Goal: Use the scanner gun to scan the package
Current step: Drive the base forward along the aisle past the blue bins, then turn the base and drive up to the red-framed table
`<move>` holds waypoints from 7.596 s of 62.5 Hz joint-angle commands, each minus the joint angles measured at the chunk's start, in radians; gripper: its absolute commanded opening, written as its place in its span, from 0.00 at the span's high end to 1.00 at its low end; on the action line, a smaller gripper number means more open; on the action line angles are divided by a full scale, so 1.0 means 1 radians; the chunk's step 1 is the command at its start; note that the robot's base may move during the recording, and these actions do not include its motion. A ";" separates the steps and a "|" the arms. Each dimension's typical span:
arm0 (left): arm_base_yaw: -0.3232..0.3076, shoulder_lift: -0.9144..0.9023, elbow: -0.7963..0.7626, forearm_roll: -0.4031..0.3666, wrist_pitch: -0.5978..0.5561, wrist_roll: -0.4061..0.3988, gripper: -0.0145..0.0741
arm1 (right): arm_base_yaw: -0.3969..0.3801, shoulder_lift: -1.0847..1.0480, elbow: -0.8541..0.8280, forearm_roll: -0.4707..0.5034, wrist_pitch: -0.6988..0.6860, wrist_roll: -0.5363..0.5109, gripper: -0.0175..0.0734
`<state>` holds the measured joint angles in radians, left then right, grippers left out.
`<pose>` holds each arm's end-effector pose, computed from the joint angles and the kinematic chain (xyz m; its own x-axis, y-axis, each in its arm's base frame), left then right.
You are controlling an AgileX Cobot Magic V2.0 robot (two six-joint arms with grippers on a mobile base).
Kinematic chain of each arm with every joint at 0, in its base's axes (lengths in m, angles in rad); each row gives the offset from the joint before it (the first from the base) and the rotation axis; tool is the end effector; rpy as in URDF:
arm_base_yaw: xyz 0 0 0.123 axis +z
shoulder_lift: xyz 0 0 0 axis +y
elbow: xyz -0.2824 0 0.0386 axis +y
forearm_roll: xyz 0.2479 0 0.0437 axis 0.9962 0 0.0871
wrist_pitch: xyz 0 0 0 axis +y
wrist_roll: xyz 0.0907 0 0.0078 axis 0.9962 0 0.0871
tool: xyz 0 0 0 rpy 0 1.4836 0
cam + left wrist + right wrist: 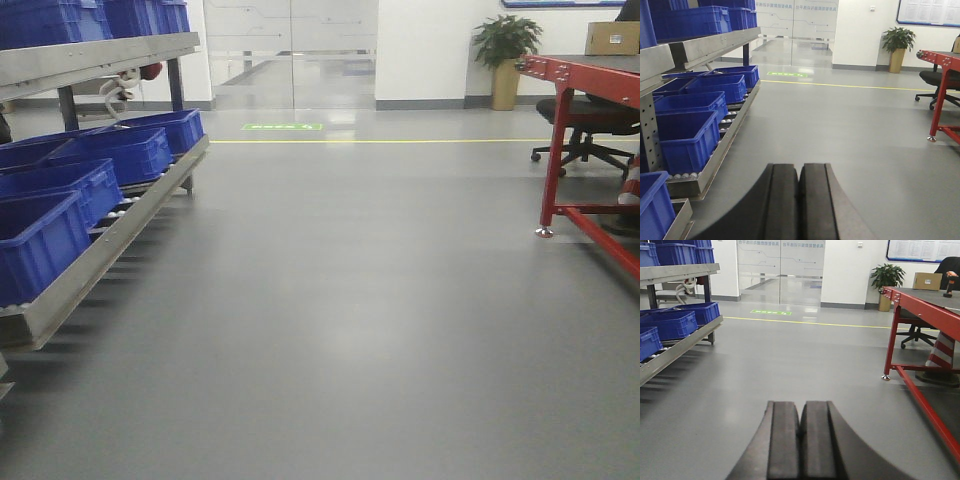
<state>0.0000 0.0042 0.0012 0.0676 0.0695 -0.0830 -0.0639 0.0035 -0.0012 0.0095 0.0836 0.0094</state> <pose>0.0569 0.0004 0.2062 0.0125 -0.0156 -0.9998 -0.0045 0.9999 -0.0156 0.0567 -0.0036 0.2057 0.0025 0.0187 -0.9998 0.0630 0.9978 0.0189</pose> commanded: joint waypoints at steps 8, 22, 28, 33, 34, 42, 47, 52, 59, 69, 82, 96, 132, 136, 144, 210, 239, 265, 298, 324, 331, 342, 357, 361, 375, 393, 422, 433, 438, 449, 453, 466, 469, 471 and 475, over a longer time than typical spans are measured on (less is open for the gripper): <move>0.000 -0.004 -0.001 0.002 -0.019 -0.002 0.96 | -0.002 -0.003 0.001 -0.003 -0.024 -0.001 0.99; 0.000 -0.004 -0.001 0.002 -0.019 -0.002 0.96 | -0.002 -0.003 0.001 -0.003 -0.024 -0.001 0.99; 0.000 -0.004 -0.001 0.002 -0.019 -0.002 0.96 | -0.002 -0.003 0.001 -0.003 -0.024 -0.001 0.99; 0.000 -0.004 -0.001 0.002 -0.019 -0.002 0.96 | -0.002 -0.003 0.001 -0.003 -0.024 -0.001 0.99; 0.000 -0.004 -0.001 0.002 -0.019 -0.002 0.96 | -0.002 -0.003 0.001 -0.003 -0.024 -0.001 0.99; 0.000 -0.004 -0.001 0.002 -0.019 -0.002 0.96 | -0.002 -0.003 0.001 -0.003 -0.024 -0.001 0.99; 0.000 -0.004 -0.001 0.002 -0.019 -0.002 0.96 | -0.002 -0.003 0.001 -0.003 -0.024 -0.001 0.99; 0.000 -0.004 -0.001 0.002 -0.019 -0.002 0.96 | -0.002 -0.003 0.001 -0.003 -0.024 -0.001 0.99; 0.000 -0.004 -0.001 0.002 -0.019 -0.002 0.96 | -0.002 -0.003 0.001 -0.003 -0.024 -0.001 0.99; 0.000 -0.004 -0.001 0.002 -0.019 -0.002 0.96 | -0.002 -0.003 0.001 -0.003 -0.024 -0.001 0.99; 0.000 -0.004 -0.001 0.002 -0.019 -0.002 0.96 | -0.002 -0.003 0.001 -0.003 -0.024 -0.001 0.99; 0.000 -0.004 -0.001 0.002 -0.019 -0.002 0.96 | -0.002 -0.003 0.001 -0.003 -0.024 -0.001 0.99; 0.000 -0.004 -0.001 0.002 -0.019 -0.002 0.96 | -0.002 -0.003 0.001 -0.003 -0.024 -0.001 0.99; 0.000 -0.004 -0.001 0.002 -0.019 -0.002 0.96 | -0.002 -0.003 0.001 -0.003 -0.024 -0.001 0.99; 0.000 -0.004 -0.001 0.002 -0.019 -0.002 0.96 | -0.002 -0.003 0.001 -0.003 -0.024 -0.001 0.99; 0.000 -0.004 -0.001 0.002 -0.019 -0.002 0.96 | -0.002 -0.003 0.001 -0.003 -0.024 -0.001 0.99; 0.000 -0.004 -0.001 0.002 -0.019 -0.002 0.96 | -0.002 -0.003 0.001 -0.003 -0.024 -0.001 0.99; 0.000 -0.004 -0.001 0.002 -0.019 -0.002 0.96 | -0.002 -0.003 0.001 -0.003 -0.024 -0.001 0.99; 0.000 -0.004 -0.001 0.002 -0.019 -0.002 0.96 | -0.002 -0.003 0.001 -0.003 -0.024 -0.001 0.99; 0.000 -0.004 -0.001 0.002 -0.019 -0.002 0.96 | -0.002 -0.003 0.001 -0.003 -0.024 -0.001 0.99; 0.000 -0.004 -0.001 0.002 -0.019 -0.002 0.96 | -0.002 -0.003 0.001 -0.003 -0.024 -0.001 0.99; 0.000 -0.004 -0.001 0.002 -0.019 -0.002 0.96 | -0.002 -0.003 0.001 -0.003 -0.024 -0.001 0.99; 0.000 -0.004 -0.001 0.002 -0.019 -0.002 0.96 | -0.002 -0.003 0.001 -0.003 -0.024 -0.001 0.99; 0.000 -0.004 -0.001 0.002 -0.019 -0.002 0.96 | -0.002 -0.003 0.001 -0.003 -0.024 -0.001 0.99; 0.005 -0.004 -0.001 0.002 -0.019 -0.002 0.96 | -0.002 -0.003 0.001 -0.003 -0.024 -0.001 0.99; 0.005 -0.004 -0.001 0.002 -0.019 -0.002 0.96 | -0.002 -0.003 0.001 -0.003 -0.024 -0.001 0.99; 0.005 -0.004 -0.001 0.002 -0.019 -0.002 0.96 | -0.002 -0.003 0.001 -0.003 -0.024 -0.001 0.99; 0.005 -0.004 -0.001 0.002 -0.019 -0.002 0.96 | -0.002 -0.003 0.001 -0.003 -0.024 -0.001 0.99; 0.005 -0.004 -0.001 0.002 -0.019 -0.002 0.96 | -0.002 -0.003 0.001 -0.003 -0.024 -0.001 0.99; 0.005 -0.004 -0.001 0.002 -0.019 -0.002 0.96 | -0.002 -0.003 0.001 -0.003 -0.024 -0.001 0.99; 0.005 -0.004 -0.001 0.002 -0.019 -0.002 0.96 | -0.002 -0.003 0.001 -0.003 -0.024 -0.001 0.99; 0.005 -0.004 -0.001 0.002 -0.019 -0.002 0.96 | -0.002 -0.003 0.001 -0.003 -0.024 -0.001 0.99; 0.005 -0.004 -0.001 0.002 -0.019 -0.002 0.96 | -0.002 -0.003 0.001 -0.003 -0.024 -0.001 0.99; 0.005 -0.004 -0.001 0.002 -0.019 -0.002 0.96 | -0.002 -0.003 0.001 -0.003 -0.024 -0.001 0.99; 0.005 -0.004 -0.001 0.002 -0.019 -0.002 0.96 | -0.002 -0.003 0.001 -0.003 -0.024 -0.001 0.99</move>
<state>0.0005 0.0042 0.0016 0.0676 0.0695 -0.0818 -0.0639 0.0035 0.0000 0.0095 0.0836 0.0094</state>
